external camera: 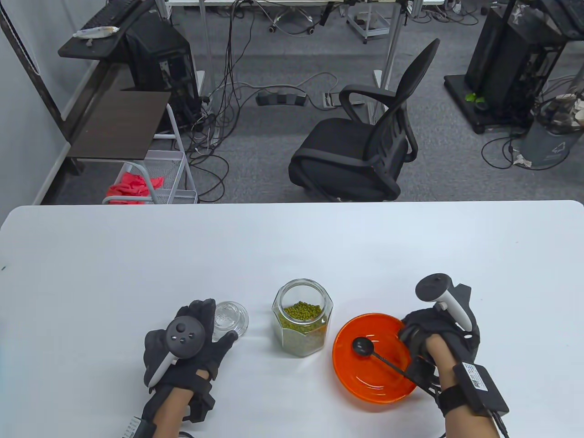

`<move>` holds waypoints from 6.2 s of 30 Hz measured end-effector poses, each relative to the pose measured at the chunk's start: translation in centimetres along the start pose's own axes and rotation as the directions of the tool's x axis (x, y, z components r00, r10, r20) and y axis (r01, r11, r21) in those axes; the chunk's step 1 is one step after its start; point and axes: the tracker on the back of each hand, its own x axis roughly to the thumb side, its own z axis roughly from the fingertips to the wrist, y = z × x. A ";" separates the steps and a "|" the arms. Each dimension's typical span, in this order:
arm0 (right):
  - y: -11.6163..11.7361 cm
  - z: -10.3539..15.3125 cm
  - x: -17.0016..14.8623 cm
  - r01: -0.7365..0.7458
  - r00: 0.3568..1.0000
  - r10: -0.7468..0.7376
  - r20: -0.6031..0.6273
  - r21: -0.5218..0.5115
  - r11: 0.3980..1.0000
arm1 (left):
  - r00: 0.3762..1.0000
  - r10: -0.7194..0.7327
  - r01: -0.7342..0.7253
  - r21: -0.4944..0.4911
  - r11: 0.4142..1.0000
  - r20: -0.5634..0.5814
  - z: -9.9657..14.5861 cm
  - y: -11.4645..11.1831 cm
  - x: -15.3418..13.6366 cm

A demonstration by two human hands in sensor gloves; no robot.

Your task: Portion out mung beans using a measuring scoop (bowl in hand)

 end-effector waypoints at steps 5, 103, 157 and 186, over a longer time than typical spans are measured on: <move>-0.7 0.2 -1.7 0.079 0.997 -0.079 -0.015 -0.022 0.997 | 1.000 0.000 0.000 -0.001 1.000 0.002 -0.1 -0.1 -0.1; 4.4 12.9 19.2 0.347 0.749 -0.302 0.590 0.038 0.937 | 0.734 0.678 -0.652 0.242 0.719 -0.036 0.0 7.2 -1.1; -3.2 15.7 7.9 0.490 0.751 -0.236 0.616 -0.282 0.825 | 0.770 0.610 -0.543 0.312 0.780 -0.185 1.0 2.8 -6.0; 2.3 11.7 18.1 -0.174 0.842 0.393 0.369 -0.505 0.846 | 0.803 0.586 -0.549 0.244 0.799 -0.112 1.0 1.8 -4.8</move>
